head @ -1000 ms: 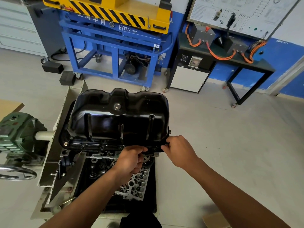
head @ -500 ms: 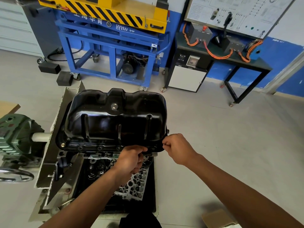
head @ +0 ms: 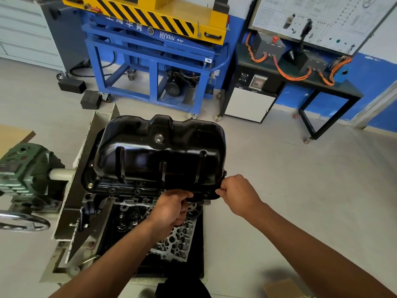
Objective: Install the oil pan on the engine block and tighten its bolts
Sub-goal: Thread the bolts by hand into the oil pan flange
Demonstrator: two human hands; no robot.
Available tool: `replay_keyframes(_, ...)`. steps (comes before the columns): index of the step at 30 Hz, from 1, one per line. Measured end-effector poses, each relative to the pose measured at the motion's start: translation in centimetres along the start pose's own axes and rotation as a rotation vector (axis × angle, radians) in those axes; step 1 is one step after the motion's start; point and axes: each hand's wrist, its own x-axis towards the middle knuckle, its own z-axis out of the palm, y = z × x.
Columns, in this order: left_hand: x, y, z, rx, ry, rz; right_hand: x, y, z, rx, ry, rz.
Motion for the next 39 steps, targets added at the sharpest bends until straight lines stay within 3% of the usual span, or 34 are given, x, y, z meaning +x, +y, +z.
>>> replay_keyframes(5,-0.3,0.1,-0.5,-0.013,0.017,0.014,-0.5,-0.5,-0.1,-0.141,0.026,-0.034)
replay_keyframes(10,-0.5,0.0,-1.1,-0.028,0.020,0.016,-0.6,0.0,0.2,-0.039,0.043,-0.047)
replay_keyframes(20,0.1,-0.5,-1.1,-0.037,0.022,0.017,-0.3,0.2,0.6,-0.153,0.104,-0.091)
replay_keyframes(30,0.4,-0.6,-1.6,-0.033,0.034,0.023,-0.8,1.0,0.3,0.122,0.102,-0.120)
replay_keyframes(39,0.2,-0.6,-1.3,-0.027,0.014,0.021,-1.2,0.8,1.2,0.090,0.112,-0.189)
